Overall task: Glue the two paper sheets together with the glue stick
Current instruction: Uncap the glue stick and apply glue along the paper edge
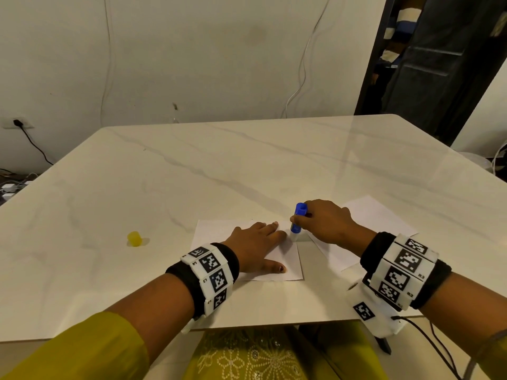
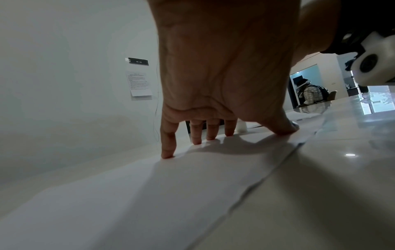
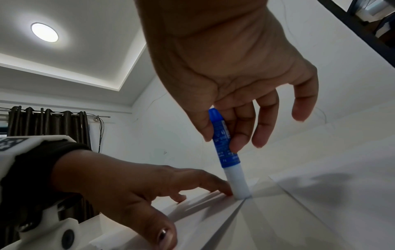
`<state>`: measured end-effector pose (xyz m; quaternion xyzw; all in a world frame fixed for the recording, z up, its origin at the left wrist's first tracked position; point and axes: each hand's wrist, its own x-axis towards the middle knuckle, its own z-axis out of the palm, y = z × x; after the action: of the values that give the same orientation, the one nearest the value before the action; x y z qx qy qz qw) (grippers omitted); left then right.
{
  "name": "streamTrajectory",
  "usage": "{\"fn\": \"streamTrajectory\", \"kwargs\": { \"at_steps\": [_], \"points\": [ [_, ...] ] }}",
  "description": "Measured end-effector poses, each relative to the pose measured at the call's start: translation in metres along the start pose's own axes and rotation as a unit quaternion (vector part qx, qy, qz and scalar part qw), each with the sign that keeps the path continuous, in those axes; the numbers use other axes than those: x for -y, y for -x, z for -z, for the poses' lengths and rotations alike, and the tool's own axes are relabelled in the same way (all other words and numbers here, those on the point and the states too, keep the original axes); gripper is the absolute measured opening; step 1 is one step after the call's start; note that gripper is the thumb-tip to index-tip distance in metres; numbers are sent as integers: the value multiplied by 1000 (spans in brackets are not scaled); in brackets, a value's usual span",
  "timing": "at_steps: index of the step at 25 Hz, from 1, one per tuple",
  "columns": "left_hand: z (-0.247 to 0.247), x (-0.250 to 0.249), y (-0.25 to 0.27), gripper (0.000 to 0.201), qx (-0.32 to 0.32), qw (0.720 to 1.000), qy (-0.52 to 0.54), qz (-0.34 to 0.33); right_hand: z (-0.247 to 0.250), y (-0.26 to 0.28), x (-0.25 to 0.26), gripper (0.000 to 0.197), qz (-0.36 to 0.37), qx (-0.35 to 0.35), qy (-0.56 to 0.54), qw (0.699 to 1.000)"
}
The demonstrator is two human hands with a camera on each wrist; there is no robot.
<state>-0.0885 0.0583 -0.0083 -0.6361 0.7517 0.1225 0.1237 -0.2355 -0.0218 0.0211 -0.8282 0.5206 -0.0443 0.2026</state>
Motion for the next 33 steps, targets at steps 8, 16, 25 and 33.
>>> {"fn": "streamTrajectory", "kwargs": {
  "at_steps": [8, 16, 25, 33],
  "points": [
    [1, -1, 0, 79, 0, 1000, -5, 3, -2, 31, -1, 29, 24, 11, 3, 1000],
    [2, 0, -1, 81, 7, 1000, 5, 5, 4, 69, 5, 27, 39, 36, 35, 998],
    [-3, 1, 1, 79, -4, 1000, 17, 6, 11, 88, 4, 36, 32, 50, -40, 997],
    [3, -2, 3, 63, -12, 1000, -1, 19, 25, 89, -20, 18, -90, -36, -551, 829]
  ]
}}
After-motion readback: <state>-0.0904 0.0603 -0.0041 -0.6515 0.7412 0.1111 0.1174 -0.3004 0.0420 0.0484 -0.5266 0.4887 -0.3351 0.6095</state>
